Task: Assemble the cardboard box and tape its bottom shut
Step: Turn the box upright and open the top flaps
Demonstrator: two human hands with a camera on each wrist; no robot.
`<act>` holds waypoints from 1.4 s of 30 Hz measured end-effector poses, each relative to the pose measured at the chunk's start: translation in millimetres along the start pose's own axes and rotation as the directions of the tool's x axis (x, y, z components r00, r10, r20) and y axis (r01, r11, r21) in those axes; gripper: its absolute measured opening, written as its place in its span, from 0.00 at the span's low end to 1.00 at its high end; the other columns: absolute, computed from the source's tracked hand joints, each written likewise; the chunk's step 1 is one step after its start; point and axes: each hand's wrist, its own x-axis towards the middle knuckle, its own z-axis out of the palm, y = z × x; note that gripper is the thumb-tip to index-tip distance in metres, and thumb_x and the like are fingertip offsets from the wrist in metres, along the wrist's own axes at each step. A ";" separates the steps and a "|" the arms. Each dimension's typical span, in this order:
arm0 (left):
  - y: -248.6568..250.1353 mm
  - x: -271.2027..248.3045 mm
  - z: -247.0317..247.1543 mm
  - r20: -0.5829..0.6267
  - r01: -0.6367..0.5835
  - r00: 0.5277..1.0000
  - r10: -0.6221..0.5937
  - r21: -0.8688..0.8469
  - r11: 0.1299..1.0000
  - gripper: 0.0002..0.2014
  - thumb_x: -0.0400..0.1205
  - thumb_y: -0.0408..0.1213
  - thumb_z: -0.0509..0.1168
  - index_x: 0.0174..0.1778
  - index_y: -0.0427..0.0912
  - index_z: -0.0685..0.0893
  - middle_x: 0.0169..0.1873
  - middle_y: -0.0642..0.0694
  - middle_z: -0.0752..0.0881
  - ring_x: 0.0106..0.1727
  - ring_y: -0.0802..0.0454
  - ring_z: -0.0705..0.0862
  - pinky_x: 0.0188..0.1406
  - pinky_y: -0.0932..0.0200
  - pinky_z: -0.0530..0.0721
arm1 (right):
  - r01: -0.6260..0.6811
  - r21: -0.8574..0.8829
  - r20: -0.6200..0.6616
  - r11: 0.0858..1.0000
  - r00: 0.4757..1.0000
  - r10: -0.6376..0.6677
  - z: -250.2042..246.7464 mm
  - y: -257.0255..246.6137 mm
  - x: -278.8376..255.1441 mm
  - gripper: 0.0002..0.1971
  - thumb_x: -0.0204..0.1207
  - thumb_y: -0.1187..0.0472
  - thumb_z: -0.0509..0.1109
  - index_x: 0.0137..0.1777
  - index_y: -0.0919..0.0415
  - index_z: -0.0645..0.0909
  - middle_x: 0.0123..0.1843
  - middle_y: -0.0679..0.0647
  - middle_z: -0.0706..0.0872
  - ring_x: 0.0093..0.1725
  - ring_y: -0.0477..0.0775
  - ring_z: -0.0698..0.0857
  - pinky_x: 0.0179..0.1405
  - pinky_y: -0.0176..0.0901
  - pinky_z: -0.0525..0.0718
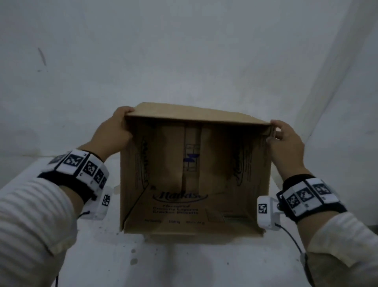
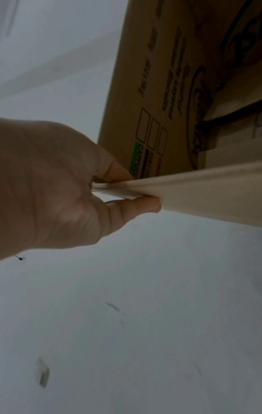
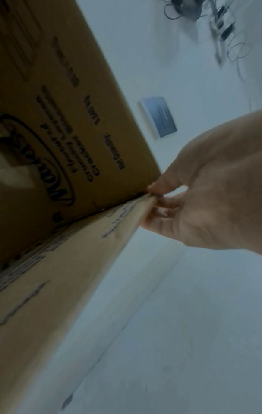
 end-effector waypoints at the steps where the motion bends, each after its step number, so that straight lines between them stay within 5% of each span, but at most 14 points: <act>1: 4.0 4.9 -4.7 0.009 0.002 1.000 -0.002 -0.008 1.000 0.30 0.78 0.28 0.59 0.75 0.56 0.64 0.54 0.38 0.81 0.44 0.37 0.84 0.41 0.46 0.86 | -0.018 0.015 0.034 1.000 0.999 0.017 -4.2 -1.7 8.0 0.23 0.75 0.69 0.64 0.66 0.46 0.77 0.62 0.57 0.87 0.60 0.56 0.85 0.59 0.50 0.85; 4: 8.8 16.7 -7.1 0.039 0.008 0.999 -0.009 0.037 0.999 0.28 0.82 0.32 0.55 0.77 0.58 0.60 0.50 0.38 0.80 0.38 0.38 0.83 0.31 0.51 0.85 | -0.063 0.011 0.191 0.998 0.980 0.060 -12.8 -9.2 18.2 0.27 0.74 0.68 0.67 0.72 0.47 0.71 0.65 0.58 0.85 0.63 0.58 0.84 0.62 0.57 0.84; 7: 7.2 25.8 -1.2 0.058 -0.011 0.998 0.005 0.105 0.994 0.26 0.85 0.38 0.53 0.79 0.55 0.55 0.50 0.33 0.83 0.36 0.40 0.80 0.36 0.53 0.78 | 0.095 -0.218 0.323 0.971 0.946 -0.020 -11.1 -14.4 5.8 0.35 0.74 0.70 0.66 0.79 0.47 0.61 0.69 0.58 0.82 0.65 0.60 0.82 0.62 0.50 0.81; 9: 7.8 27.9 1.3 0.074 -0.020 0.997 0.012 0.103 0.995 0.28 0.85 0.38 0.53 0.80 0.53 0.53 0.45 0.33 0.84 0.32 0.43 0.79 0.34 0.53 0.75 | 0.176 -0.352 0.368 0.919 0.929 -0.037 -3.7 -9.8 -6.8 0.42 0.76 0.69 0.64 0.83 0.47 0.45 0.63 0.64 0.84 0.51 0.63 0.84 0.48 0.49 0.82; 11: 8.8 25.8 4.1 0.087 -0.024 0.996 0.017 0.089 0.996 0.28 0.85 0.37 0.53 0.80 0.53 0.50 0.35 0.40 0.82 0.28 0.45 0.78 0.27 0.55 0.73 | 0.113 -0.428 0.381 0.897 0.922 0.066 4.7 0.8 -18.7 0.44 0.80 0.67 0.60 0.83 0.47 0.32 0.59 0.66 0.85 0.38 0.58 0.79 0.39 0.46 0.76; 14: 7.7 24.4 6.8 0.088 -0.031 0.996 0.026 0.061 0.998 0.28 0.85 0.39 0.55 0.79 0.52 0.51 0.32 0.46 0.78 0.29 0.48 0.78 0.26 0.57 0.73 | 0.009 -0.501 0.345 0.865 0.919 0.191 13.4 8.5 -29.9 0.43 0.82 0.67 0.57 0.82 0.52 0.26 0.56 0.67 0.86 0.35 0.57 0.77 0.38 0.45 0.76; 18: 11.3 29.8 4.9 0.113 -0.004 0.994 0.001 0.022 1.000 0.28 0.85 0.42 0.55 0.79 0.50 0.50 0.42 0.40 0.80 0.32 0.49 0.76 0.37 0.53 0.75 | 0.014 -0.456 0.350 0.890 0.922 0.165 10.3 1.4 -22.5 0.43 0.80 0.71 0.57 0.83 0.53 0.31 0.48 0.68 0.85 0.35 0.58 0.77 0.40 0.45 0.77; 20: 6.6 28.1 7.4 0.105 -0.049 0.993 0.051 -0.022 0.999 0.33 0.86 0.42 0.54 0.82 0.49 0.41 0.49 0.36 0.80 0.38 0.44 0.79 0.42 0.49 0.77 | 0.024 -0.432 0.360 0.902 0.921 0.148 7.8 3.9 -23.4 0.42 0.80 0.70 0.59 0.84 0.51 0.34 0.57 0.69 0.84 0.43 0.63 0.81 0.45 0.44 0.77; 23: -12.8 8.5 24.5 0.167 -0.198 0.963 0.210 -0.088 0.976 0.43 0.83 0.41 0.55 0.80 0.53 0.26 0.72 0.31 0.72 0.64 0.34 0.79 0.60 0.37 0.80 | 0.036 -0.290 0.350 0.956 0.934 0.071 1.1 13.9 -38.9 0.39 0.81 0.72 0.60 0.84 0.48 0.44 0.70 0.66 0.79 0.61 0.65 0.82 0.54 0.48 0.78; 26: -28.0 -32.4 45.2 0.149 -0.085 0.985 0.083 0.005 0.996 0.50 0.81 0.32 0.59 0.75 0.59 0.19 0.81 0.36 0.60 0.70 0.34 0.77 0.61 0.40 0.81 | 0.101 -0.275 0.409 0.956 0.912 0.021 -1.9 30.5 -62.6 0.39 0.78 0.74 0.60 0.83 0.48 0.48 0.73 0.60 0.75 0.62 0.57 0.80 0.56 0.43 0.76; 31: -30.5 -70.3 51.4 0.127 0.009 0.992 -0.026 0.128 0.992 0.49 0.81 0.31 0.57 0.77 0.57 0.21 0.76 0.33 0.66 0.54 0.35 0.83 0.42 0.49 0.80 | -0.042 -0.400 0.366 0.915 0.908 0.202 7.2 42.2 -92.3 0.43 0.80 0.73 0.58 0.83 0.53 0.31 0.67 0.66 0.81 0.43 0.59 0.82 0.42 0.43 0.76; 33: -29.2 -64.9 44.8 0.169 0.019 0.984 -0.048 0.173 0.985 0.49 0.80 0.29 0.57 0.77 0.54 0.21 0.75 0.32 0.69 0.53 0.35 0.84 0.42 0.49 0.82 | -0.026 -0.463 0.356 0.886 0.910 0.213 6.2 31.4 -94.5 0.40 0.81 0.73 0.55 0.83 0.58 0.31 0.61 0.69 0.84 0.47 0.63 0.85 0.45 0.48 0.82; 38: -22.2 -56.4 23.2 0.157 -0.008 0.987 -0.023 0.194 0.981 0.44 0.80 0.27 0.56 0.82 0.50 0.31 0.60 0.31 0.81 0.48 0.37 0.84 0.40 0.50 0.80 | -0.001 -0.438 0.337 0.899 0.927 0.166 -8.3 11.0 -92.3 0.33 0.82 0.72 0.53 0.84 0.53 0.50 0.71 0.68 0.79 0.66 0.67 0.81 0.67 0.51 0.77; 42: -35.6 -60.0 14.5 0.095 -0.016 0.995 0.004 0.123 0.992 0.32 0.82 0.32 0.55 0.83 0.50 0.56 0.67 0.35 0.79 0.62 0.36 0.81 0.57 0.44 0.82 | 0.061 -0.467 0.433 0.882 0.886 0.168 -19.4 -4.0 -96.3 0.21 0.84 0.65 0.59 0.77 0.56 0.70 0.77 0.60 0.74 0.74 0.62 0.74 0.72 0.46 0.70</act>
